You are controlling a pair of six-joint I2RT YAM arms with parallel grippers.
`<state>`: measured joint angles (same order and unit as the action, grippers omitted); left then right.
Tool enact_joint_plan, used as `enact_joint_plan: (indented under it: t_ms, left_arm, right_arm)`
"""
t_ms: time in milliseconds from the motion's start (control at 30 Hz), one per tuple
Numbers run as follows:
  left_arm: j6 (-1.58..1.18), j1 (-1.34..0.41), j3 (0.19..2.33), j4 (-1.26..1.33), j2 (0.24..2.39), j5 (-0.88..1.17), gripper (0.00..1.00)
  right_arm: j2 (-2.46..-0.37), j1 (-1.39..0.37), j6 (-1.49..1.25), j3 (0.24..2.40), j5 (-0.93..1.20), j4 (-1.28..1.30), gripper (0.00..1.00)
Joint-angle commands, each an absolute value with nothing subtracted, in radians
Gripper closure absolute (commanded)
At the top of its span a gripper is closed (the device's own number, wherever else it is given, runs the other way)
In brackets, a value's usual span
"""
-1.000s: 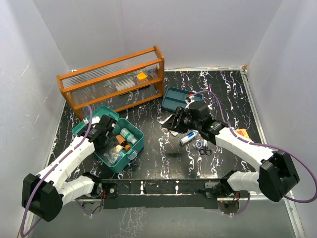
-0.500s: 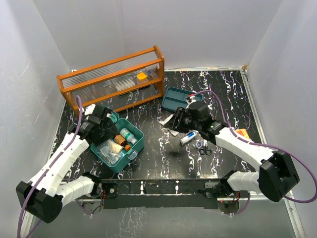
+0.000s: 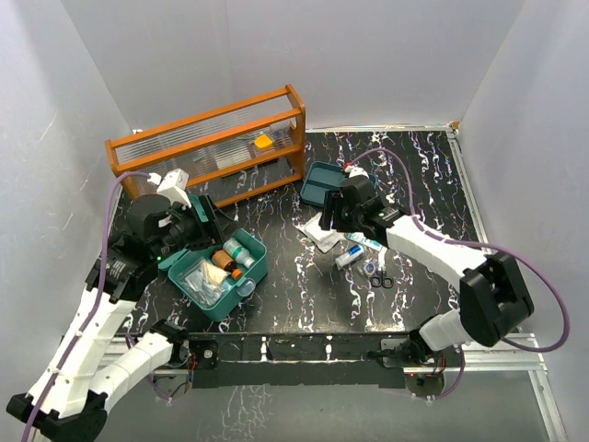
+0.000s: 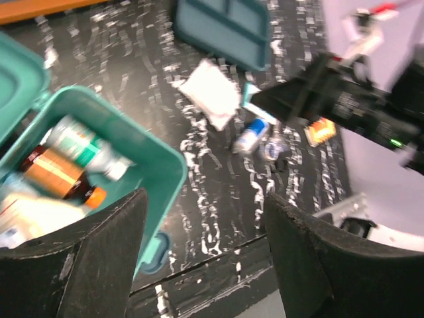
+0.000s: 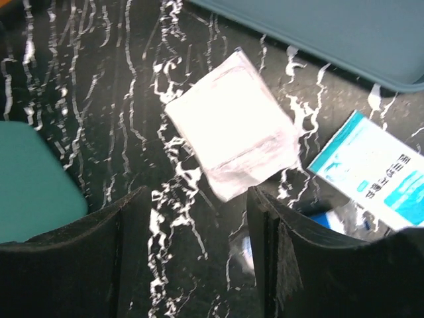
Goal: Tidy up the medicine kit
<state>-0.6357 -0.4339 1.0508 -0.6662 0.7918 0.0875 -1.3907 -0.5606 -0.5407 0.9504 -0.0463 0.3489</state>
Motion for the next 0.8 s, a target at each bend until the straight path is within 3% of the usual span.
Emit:
enact_joint_plan:
  t_ms: [0,300,767]
  left_arm:
    - [-0.563,-0.430,1.089,-0.535,0.763,0.293,0.30]
    - [-0.558,-0.431,1.056,-0.473,0.666,0.231,0.27]
    - [-0.582,-0.430,1.048,-0.396,0.626,0.142,0.23]
  right_arm:
    - [-1.464,-0.534,-0.433,1.028,-0.126,0.354,0.42]
    - [-1.612,-0.446,-0.386,1.052,-0.046,0.337,0.43]
    - [-1.734,-0.443,-0.415,1.116,-0.042,0.356,0.56]
